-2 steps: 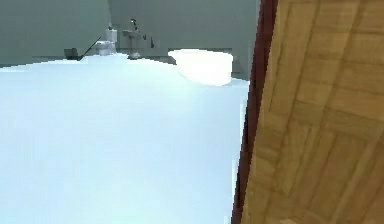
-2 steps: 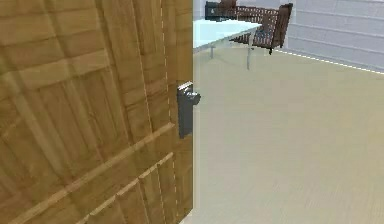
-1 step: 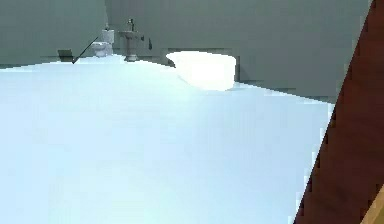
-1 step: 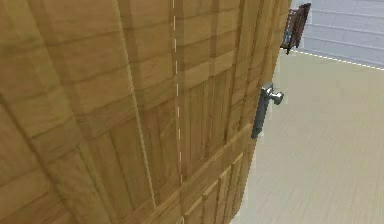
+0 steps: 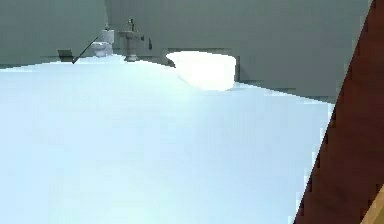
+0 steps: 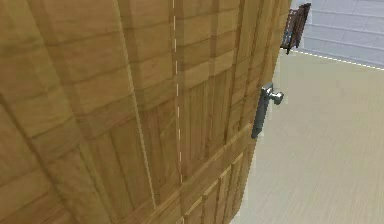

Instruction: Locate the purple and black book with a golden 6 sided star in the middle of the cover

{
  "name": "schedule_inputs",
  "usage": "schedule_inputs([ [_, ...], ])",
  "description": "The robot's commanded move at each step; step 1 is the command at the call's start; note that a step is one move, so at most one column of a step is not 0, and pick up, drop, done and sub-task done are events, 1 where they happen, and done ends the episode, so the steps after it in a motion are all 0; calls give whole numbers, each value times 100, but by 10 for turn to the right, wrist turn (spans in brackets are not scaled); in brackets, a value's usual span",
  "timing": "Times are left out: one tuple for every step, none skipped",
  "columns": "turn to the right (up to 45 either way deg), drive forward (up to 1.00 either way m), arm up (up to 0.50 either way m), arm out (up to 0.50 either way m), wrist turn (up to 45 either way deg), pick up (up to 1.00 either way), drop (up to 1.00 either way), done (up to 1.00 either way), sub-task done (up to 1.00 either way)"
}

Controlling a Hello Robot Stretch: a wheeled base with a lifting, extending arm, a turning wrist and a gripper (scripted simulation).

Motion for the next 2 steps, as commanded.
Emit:
schedule_inputs([
  [-450,0,0,0,0,0,0,0,0],
  [-90,0,0,0,0,0,0,0,0],
])
